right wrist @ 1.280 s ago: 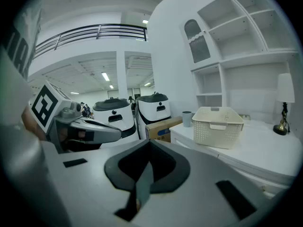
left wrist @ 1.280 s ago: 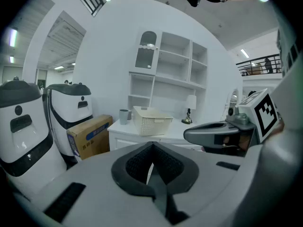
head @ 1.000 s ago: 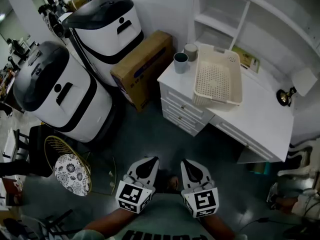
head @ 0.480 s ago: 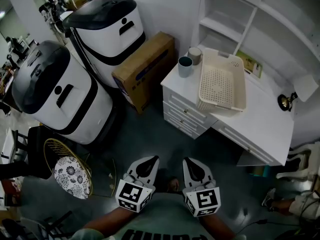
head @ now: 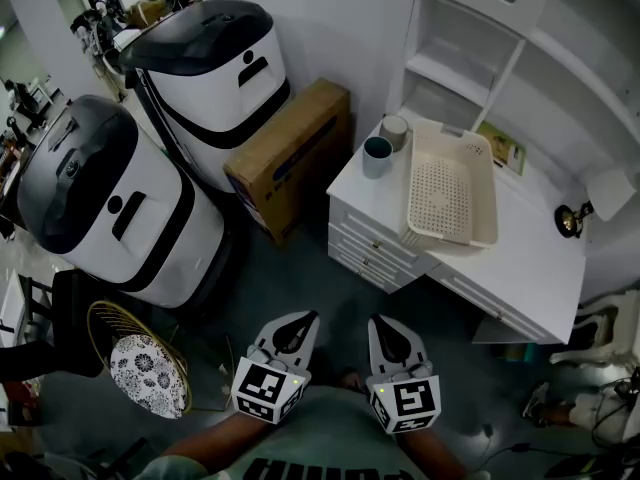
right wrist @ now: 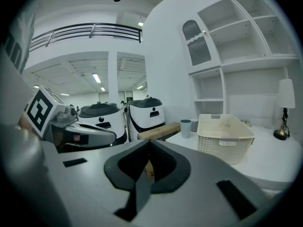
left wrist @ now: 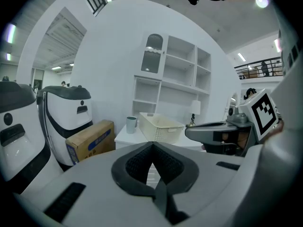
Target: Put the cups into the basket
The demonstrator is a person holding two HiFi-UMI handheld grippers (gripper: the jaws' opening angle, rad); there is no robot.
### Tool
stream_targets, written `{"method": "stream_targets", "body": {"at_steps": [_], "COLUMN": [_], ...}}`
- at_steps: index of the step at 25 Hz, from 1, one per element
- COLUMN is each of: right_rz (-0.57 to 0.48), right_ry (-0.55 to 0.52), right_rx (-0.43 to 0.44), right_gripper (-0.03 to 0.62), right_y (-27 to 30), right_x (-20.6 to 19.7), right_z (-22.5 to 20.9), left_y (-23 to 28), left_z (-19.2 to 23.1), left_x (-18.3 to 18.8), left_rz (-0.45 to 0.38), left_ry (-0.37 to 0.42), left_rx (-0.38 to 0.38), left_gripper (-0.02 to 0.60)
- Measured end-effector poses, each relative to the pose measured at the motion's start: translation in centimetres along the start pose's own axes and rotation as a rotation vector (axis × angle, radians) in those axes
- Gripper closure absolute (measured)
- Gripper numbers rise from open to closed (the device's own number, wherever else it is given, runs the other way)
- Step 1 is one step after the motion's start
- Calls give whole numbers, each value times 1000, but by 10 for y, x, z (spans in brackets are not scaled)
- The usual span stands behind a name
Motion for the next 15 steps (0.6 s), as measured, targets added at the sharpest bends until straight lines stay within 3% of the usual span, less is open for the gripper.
{"method": "stream_targets", "body": {"at_steps": [15], "right_rz": [-10], "right_ry": [4], "right_rx": [-80], "right_gripper": [580], "right_y": [59], "right_x": [37], "right_z": [3], "left_y": [33], "left_z": [56], "left_x": [34], "left_rz": [-19], "left_ry": [22], "left_rx": [-89], "left_gripper": [575]}}
Point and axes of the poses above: the fingertips, and each gripper's own axes: y forward along the fingers, z to its left, x out of its top, the point moved 2 cm from there along -y, backward along the fingers, and after that the axes turned 14 degrees about x, right-handed, at the moved point
